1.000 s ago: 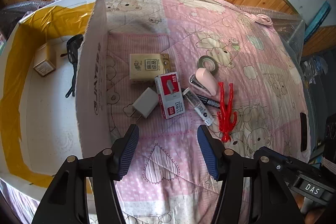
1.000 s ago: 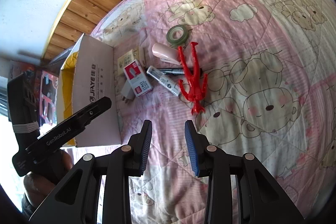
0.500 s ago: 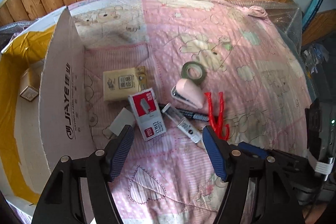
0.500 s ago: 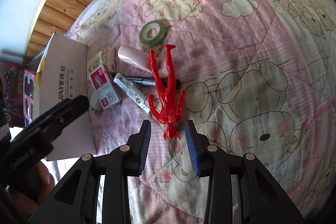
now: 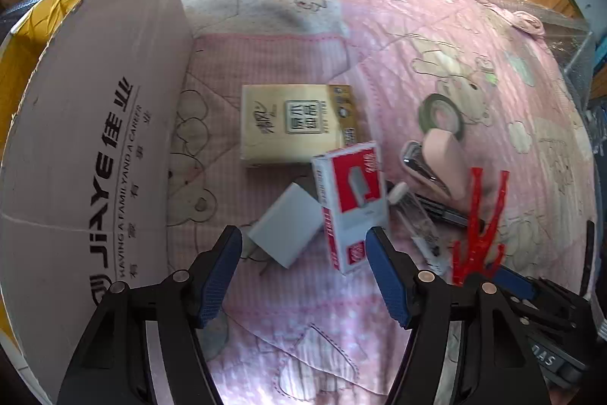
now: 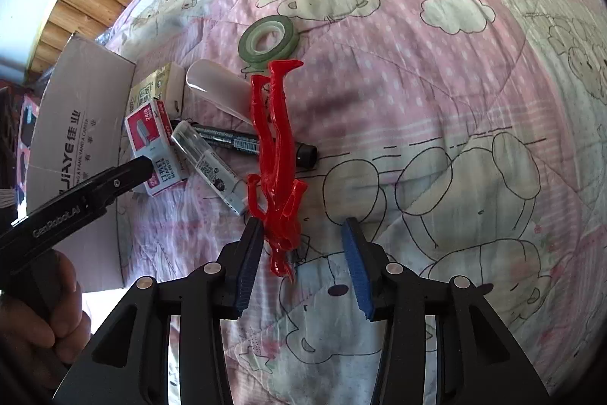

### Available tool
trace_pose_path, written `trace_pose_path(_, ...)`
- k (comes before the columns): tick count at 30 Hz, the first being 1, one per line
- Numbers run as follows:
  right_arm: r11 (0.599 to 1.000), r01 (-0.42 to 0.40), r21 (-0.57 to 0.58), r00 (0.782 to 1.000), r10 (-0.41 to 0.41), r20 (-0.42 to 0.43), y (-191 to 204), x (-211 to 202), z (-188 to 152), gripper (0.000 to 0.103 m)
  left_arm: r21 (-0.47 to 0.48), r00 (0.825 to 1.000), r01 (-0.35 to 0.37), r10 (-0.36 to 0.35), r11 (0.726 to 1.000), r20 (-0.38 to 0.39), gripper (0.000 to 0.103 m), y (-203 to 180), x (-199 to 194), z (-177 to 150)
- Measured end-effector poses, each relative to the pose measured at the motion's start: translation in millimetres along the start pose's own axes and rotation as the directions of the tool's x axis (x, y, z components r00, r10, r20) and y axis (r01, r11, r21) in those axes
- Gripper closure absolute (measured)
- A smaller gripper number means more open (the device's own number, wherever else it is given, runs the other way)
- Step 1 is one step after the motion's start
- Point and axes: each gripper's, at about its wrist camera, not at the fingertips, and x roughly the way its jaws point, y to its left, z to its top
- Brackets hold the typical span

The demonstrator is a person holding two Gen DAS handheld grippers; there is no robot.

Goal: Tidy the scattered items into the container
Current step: 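Grasp the clear tube with the right tool while the left tool grasps the white charger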

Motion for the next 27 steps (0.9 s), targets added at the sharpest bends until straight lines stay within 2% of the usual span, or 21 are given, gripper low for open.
trace_pose_path(3, 1.000, 0.016, -0.012, 0.996, -0.015, 0.089, 3, -25, 3, 0.057, -0.021, 0.999, 0.032, -0.032, 0.999, -0.001, 0.035, 12, 1, 0)
trace_pose_path(5, 0.997, -0.065, -0.051, 0.991, 0.070, 0.110, 12, -36, 9, 0.055, -0.013, 1.000, 0.028, -0.028, 1.000, 0.000, 0.035, 14, 1, -3)
trace_pose_path(7, 0.978, -0.182, -0.104, 0.980, 0.189, 0.068, 27, -32, 18, 0.055, -0.003, 0.999, 0.037, -0.037, 0.999, 0.002, 0.035, 15, 3, -5)
trace_pose_path(8, 0.970, -0.204, -0.129, 0.976, 0.212, 0.049, 35, -28, 21, 0.055, -0.001, 0.999, 0.042, -0.042, 0.999, -0.002, 0.035, 15, 5, -5)
trace_pose_path(14, 0.960, -0.104, -0.259, 0.994, 0.104, -0.014, 61, 18, 30, 0.057, -0.007, 0.996, 0.086, -0.086, 0.996, 0.030, 0.035, 22, 9, 2)
trace_pose_path(18, 0.952, -0.053, -0.303, 0.998, 0.057, 0.005, 67, 30, 34, 0.062, 0.003, 0.990, 0.136, -0.136, 0.991, 0.036, 0.035, 24, 14, 4)
trace_pose_path(20, 0.954, -0.024, -0.300, 1.000, 0.028, 0.008, 66, 31, 38, 0.085, 0.014, 0.988, 0.153, -0.153, 0.988, 0.036, 0.041, 24, 13, 2)
trace_pose_path(22, 0.964, -0.037, -0.264, 0.999, 0.035, -0.013, 59, 29, 41, 0.087, 0.030, 0.985, 0.168, -0.169, 0.985, 0.020, 0.047, 24, 12, -2)
trace_pose_path(25, 0.971, -0.027, -0.236, 0.999, 0.021, -0.030, 47, 22, 36, 0.088, 0.074, 0.991, 0.128, -0.130, 0.989, 0.030, 0.047, 21, 11, -10)
trace_pose_path(27, 0.974, -0.039, -0.224, 0.999, 0.031, -0.038, 39, 22, 33, 0.087, 0.079, 0.990, 0.127, -0.131, 0.989, 0.048, 0.044, 22, 11, -11)
